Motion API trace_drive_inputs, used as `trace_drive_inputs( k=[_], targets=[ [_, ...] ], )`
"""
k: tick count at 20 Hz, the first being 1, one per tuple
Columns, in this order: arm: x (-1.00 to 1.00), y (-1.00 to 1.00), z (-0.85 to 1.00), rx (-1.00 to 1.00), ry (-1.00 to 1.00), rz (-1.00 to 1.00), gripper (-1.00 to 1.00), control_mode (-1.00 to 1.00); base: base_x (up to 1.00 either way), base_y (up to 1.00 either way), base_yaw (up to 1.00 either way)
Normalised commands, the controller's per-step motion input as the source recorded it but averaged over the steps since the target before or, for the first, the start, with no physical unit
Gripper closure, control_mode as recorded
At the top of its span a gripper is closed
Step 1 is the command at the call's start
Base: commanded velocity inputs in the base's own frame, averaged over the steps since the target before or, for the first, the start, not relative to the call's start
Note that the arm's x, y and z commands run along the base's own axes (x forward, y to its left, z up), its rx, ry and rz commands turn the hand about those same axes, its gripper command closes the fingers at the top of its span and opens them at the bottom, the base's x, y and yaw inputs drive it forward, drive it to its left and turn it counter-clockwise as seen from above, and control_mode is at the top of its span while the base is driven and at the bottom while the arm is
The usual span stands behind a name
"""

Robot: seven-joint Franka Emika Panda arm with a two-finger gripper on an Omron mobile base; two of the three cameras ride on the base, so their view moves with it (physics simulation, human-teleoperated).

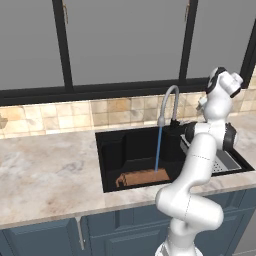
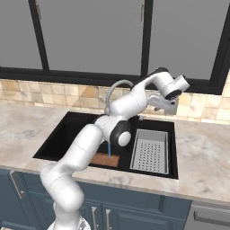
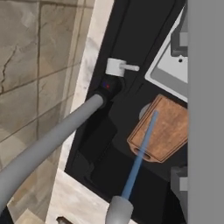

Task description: Turn on the sink faucet with hot water and rinse the cutting board for ten seconds, then turn off the faucet. Push the cutting board to reach the water if necessary.

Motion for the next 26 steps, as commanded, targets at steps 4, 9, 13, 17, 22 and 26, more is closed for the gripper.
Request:
trace_drive_inputs(
  k=[4,9,13,17,22,26],
  targets=[
    [0.02,0.00,-0.30,-0.07,-0.07,-0.14,-1.00,-1.00,0.00,0.00,0.00],
    [0.10,0.04,-0.20,-0.06,-0.07,-0.20,-1.00,-1.00,0.00,0.00,0.00],
    [0.16,0.26,-0.02,-0.03,-0.07,-0.18,-1.00,-1.00,0.00,0.00,0.00],
    [0.23,0.30,-0.10,-0.02,-0.07,-0.04,-1.00,-1.00,0.00,0.00,0.00],
    [0.09,0.14,-0.12,0.00,-0.02,0.00,-1.00,-1.00,0.00,0.00,0.00],
    [0.00,0.00,-0.09,0.00,0.00,0.01,-1.00,-1.00,0.00,0.00,0.00]
  ],
)
